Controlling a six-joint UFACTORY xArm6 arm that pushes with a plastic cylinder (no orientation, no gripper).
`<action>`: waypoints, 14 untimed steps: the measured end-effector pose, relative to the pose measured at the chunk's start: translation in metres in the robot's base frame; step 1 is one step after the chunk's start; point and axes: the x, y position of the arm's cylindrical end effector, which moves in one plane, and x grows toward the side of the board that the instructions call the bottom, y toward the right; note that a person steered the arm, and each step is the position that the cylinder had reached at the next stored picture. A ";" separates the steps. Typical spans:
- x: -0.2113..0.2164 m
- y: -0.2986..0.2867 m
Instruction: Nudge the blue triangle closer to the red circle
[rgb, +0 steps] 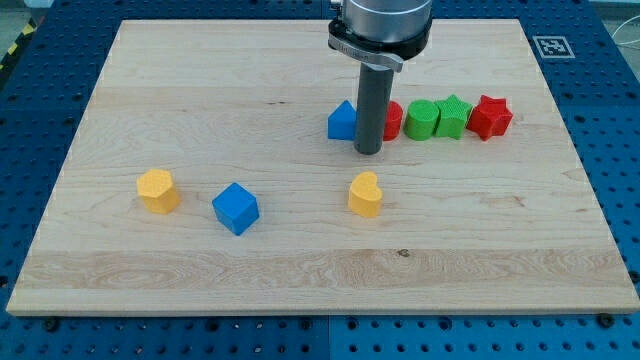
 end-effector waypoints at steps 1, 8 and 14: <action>0.019 -0.026; -0.040 -0.050; 0.008 -0.078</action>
